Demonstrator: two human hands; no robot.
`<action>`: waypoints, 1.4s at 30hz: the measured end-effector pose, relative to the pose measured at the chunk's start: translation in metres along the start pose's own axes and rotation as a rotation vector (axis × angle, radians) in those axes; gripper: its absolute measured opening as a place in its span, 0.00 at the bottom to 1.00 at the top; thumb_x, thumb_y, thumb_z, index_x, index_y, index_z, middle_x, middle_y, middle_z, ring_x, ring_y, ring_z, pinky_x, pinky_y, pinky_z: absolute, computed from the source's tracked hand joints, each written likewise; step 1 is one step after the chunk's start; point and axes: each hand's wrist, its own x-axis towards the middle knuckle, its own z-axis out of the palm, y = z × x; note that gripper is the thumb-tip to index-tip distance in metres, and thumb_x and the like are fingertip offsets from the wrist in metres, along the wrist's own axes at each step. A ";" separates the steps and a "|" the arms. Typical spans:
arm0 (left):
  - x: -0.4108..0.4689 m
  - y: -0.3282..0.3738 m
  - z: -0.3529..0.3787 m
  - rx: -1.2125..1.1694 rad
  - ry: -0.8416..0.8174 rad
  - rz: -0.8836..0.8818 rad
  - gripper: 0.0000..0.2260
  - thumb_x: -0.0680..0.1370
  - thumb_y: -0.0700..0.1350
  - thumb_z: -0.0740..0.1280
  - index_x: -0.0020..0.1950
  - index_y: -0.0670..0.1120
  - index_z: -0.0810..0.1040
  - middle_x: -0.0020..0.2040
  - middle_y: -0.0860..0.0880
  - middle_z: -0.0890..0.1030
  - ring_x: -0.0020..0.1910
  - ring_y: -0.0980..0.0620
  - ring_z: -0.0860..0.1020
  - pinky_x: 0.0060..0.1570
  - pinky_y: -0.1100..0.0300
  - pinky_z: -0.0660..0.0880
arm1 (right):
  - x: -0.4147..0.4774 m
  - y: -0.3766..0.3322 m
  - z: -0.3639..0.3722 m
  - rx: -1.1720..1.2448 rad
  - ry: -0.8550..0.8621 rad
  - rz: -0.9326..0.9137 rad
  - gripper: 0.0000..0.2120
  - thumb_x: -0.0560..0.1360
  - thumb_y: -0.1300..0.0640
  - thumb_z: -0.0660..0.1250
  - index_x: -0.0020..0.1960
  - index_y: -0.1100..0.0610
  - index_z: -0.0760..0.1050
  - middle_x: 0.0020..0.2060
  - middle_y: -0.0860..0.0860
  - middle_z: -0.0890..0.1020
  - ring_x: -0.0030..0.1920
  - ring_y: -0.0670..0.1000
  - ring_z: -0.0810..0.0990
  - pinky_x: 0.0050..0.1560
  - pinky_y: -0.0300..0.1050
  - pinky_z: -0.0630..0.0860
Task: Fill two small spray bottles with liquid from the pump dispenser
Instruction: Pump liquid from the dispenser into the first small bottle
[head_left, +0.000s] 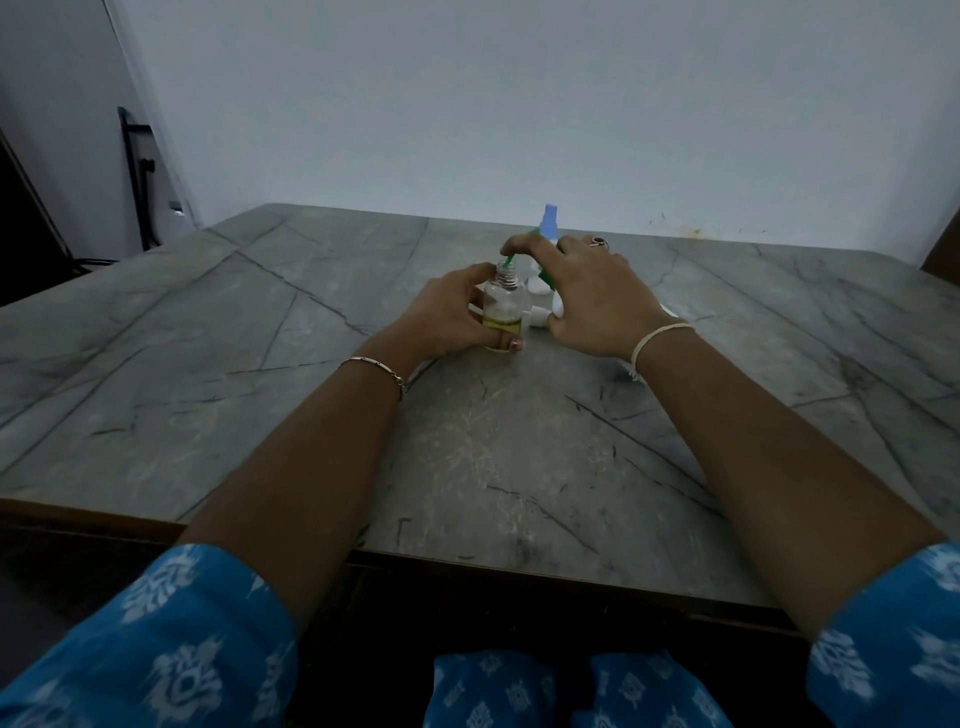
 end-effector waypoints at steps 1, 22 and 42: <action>0.001 0.000 0.000 0.003 -0.002 -0.002 0.43 0.62 0.50 0.81 0.73 0.47 0.67 0.65 0.45 0.77 0.59 0.48 0.79 0.62 0.49 0.75 | 0.000 0.000 0.000 0.018 -0.004 -0.002 0.34 0.69 0.59 0.67 0.72 0.45 0.61 0.42 0.51 0.69 0.45 0.54 0.68 0.48 0.51 0.70; -0.001 0.004 0.000 0.025 0.000 -0.023 0.45 0.63 0.49 0.81 0.76 0.44 0.62 0.68 0.44 0.74 0.61 0.46 0.77 0.65 0.49 0.73 | -0.003 -0.007 -0.002 -0.089 -0.004 0.007 0.43 0.70 0.59 0.67 0.78 0.42 0.50 0.44 0.53 0.68 0.47 0.57 0.71 0.48 0.54 0.72; 0.002 0.000 0.001 0.040 0.013 0.005 0.41 0.61 0.51 0.82 0.71 0.49 0.69 0.62 0.47 0.79 0.57 0.49 0.79 0.61 0.49 0.76 | 0.000 -0.009 0.002 -0.081 0.036 0.039 0.35 0.68 0.59 0.69 0.72 0.48 0.60 0.47 0.55 0.72 0.53 0.60 0.74 0.53 0.57 0.72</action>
